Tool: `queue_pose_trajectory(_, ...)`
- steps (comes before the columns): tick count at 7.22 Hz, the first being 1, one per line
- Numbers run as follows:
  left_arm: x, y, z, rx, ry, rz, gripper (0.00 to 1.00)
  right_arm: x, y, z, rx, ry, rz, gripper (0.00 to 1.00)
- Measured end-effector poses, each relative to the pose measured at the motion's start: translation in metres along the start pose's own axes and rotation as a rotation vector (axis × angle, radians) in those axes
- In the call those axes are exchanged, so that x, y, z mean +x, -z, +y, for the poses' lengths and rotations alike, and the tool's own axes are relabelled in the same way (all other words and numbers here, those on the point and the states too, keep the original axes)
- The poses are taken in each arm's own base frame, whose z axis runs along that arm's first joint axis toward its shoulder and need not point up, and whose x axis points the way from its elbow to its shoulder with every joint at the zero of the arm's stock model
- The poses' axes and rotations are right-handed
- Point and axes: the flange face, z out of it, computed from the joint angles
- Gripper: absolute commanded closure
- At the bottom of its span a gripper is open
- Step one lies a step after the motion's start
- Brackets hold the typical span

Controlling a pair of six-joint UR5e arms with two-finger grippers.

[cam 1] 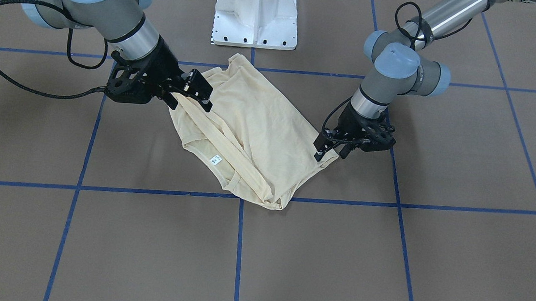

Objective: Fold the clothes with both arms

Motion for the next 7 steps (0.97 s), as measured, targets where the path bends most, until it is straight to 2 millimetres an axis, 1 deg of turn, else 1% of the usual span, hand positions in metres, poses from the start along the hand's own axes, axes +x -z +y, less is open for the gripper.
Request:
queue_pose_trajectory(2, 0.001, -0.001, 0.001, -0.002, 0.0, -0.001, 0.95, 0.001, 0.001, -0.002, 0.004, -0.003, 0.001, 0.0)
queue_pose_trajectory(3, 0.001, -0.001, 0.001, -0.003, 0.0, -0.002, 1.0, 0.002, 0.002, -0.004, 0.005, -0.005, 0.002, 0.0)
queue_pose_trajectory(4, 0.003, 0.0, 0.002, -0.005, 0.0, -0.006, 1.0, 0.003, 0.003, -0.005, 0.008, -0.007, 0.002, 0.0)
queue_pose_trajectory(7, 0.022, 0.009, 0.002, -0.007, 0.006, -0.017, 1.0, 0.004, 0.005, -0.008, 0.011, -0.01, 0.003, 0.0)
